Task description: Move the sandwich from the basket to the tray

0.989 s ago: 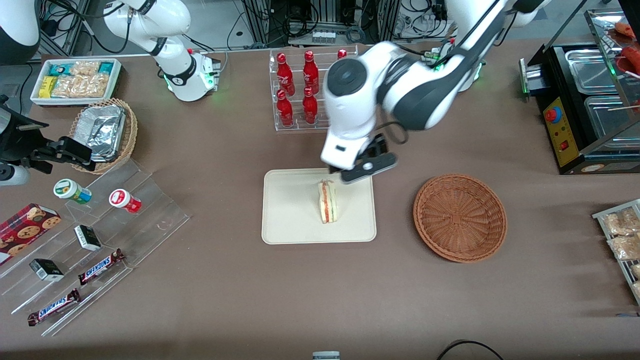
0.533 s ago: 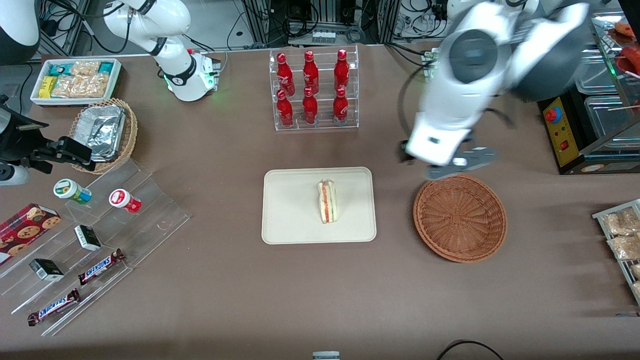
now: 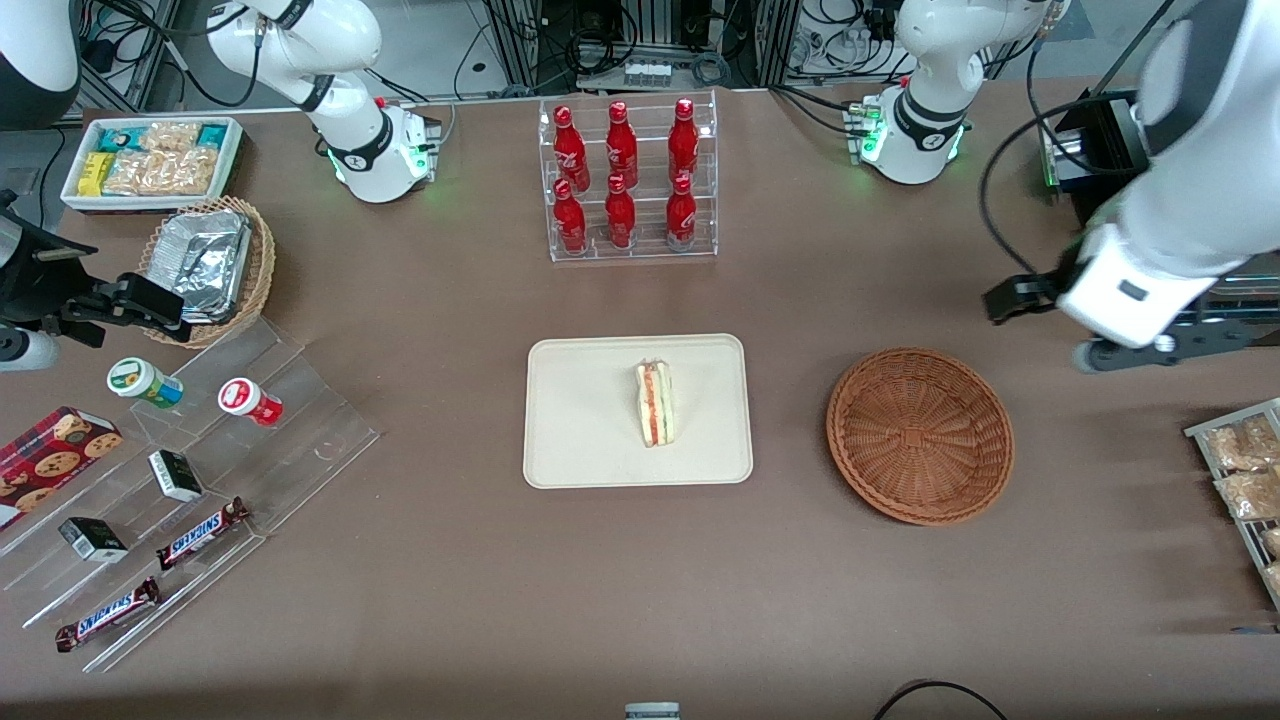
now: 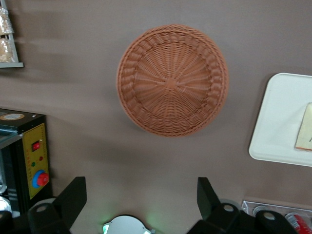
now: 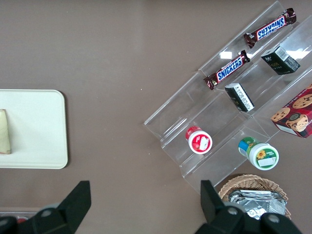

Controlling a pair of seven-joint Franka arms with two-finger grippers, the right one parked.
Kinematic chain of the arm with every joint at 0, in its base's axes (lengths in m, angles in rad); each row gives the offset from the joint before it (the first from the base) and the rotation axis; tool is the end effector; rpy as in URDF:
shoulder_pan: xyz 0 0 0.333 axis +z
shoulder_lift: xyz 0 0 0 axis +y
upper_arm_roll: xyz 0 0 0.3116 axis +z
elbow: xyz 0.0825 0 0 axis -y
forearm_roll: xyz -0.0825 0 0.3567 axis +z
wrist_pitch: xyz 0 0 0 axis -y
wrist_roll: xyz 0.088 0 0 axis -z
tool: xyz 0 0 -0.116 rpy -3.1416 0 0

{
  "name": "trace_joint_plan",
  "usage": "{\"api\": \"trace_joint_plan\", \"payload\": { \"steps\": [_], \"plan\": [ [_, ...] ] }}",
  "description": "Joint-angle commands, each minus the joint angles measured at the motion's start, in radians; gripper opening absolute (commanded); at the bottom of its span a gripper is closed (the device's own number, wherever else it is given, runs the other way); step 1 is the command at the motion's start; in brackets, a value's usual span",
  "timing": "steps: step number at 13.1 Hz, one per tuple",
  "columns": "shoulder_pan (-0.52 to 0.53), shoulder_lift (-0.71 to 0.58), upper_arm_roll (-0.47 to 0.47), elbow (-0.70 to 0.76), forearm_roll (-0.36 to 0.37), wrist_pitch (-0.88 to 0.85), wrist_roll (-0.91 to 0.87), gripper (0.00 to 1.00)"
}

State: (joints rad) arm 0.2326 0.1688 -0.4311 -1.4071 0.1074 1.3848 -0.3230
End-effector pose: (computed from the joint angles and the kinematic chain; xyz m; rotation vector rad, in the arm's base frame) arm 0.5472 -0.0747 0.5839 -3.0443 -0.2047 0.2458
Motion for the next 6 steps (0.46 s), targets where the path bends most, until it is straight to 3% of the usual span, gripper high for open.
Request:
{"api": "trace_joint_plan", "payload": {
  "steps": [1,3,6],
  "plan": [
    [-0.161,-0.060,0.229,-0.044,-0.046,-0.001,0.064,1.00],
    [-0.254,-0.081,0.386,-0.056,-0.110,-0.006,0.128,1.00],
    [-0.253,-0.075,0.370,-0.047,-0.104,0.008,0.162,1.00]
  ]
}}
